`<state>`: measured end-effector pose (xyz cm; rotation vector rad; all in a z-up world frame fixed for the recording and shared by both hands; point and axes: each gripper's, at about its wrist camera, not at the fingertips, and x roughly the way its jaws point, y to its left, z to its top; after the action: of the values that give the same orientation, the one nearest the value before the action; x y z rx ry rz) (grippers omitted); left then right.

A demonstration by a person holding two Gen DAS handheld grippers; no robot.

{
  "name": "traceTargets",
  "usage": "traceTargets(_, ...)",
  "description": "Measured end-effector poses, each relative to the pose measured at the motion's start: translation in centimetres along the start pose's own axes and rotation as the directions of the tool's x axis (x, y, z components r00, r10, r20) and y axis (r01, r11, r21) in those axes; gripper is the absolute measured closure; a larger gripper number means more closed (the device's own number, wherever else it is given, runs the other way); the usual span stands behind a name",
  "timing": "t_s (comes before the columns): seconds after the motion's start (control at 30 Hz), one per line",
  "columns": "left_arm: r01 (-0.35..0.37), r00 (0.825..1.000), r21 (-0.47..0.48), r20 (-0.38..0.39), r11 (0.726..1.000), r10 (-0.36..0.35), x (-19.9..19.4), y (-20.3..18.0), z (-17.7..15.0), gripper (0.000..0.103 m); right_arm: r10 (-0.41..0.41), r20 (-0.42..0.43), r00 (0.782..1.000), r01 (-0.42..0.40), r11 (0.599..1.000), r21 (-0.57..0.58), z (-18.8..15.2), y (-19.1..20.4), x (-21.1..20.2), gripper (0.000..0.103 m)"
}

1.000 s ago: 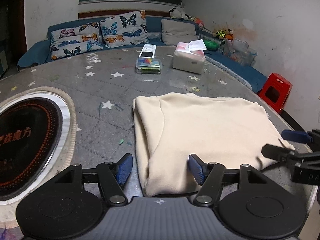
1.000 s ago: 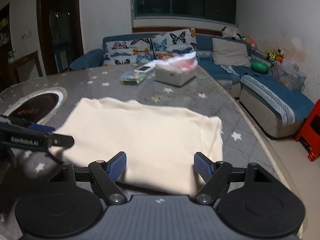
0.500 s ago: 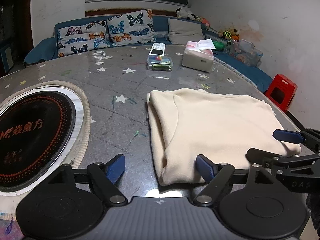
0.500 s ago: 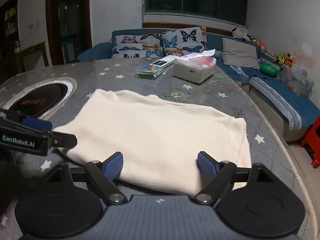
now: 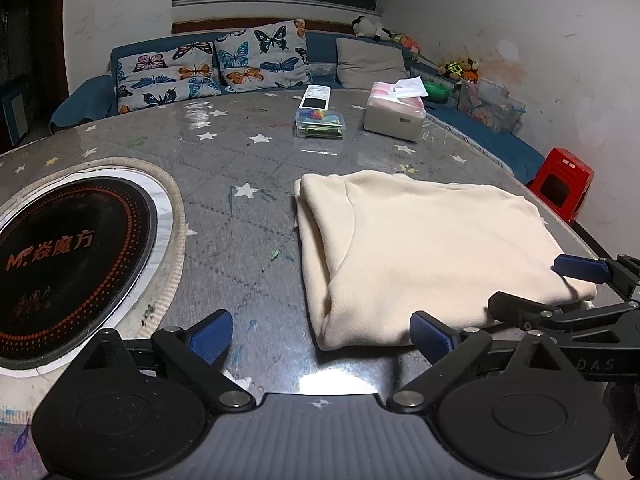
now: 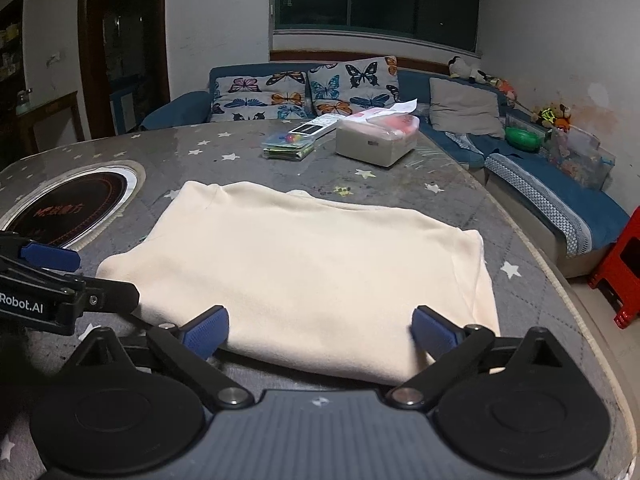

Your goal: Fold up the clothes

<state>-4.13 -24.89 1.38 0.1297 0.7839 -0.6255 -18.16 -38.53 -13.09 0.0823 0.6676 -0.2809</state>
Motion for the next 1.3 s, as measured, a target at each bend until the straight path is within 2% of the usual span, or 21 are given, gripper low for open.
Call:
traceTargets(0.13,0.005,1.0,-0.004,0.0,1.0,-0.005,-0.3,0.0,-0.3,0.0,-0.013,0.003,1.0,0.013,1.0,0.021,-0.2,-0.2,-0.5,0.0)
traceTargets(0.73,0.011,1.0,-0.014,0.005,1.0,-0.011,-2.2,-0.2,-1.5,0.0,-0.055,0.004,0.998,0.055,0.996,0.073,-1.5,-0.6,-2.7,0.0)
traceTargets(1.3,0.019,1.0,-0.018,0.013,1.0,-0.019,-4.2,-0.7,-3.3,0.0,-0.051,0.02,0.998,0.049,0.995,0.083,-2.8,0.3,-4.7,0.0)
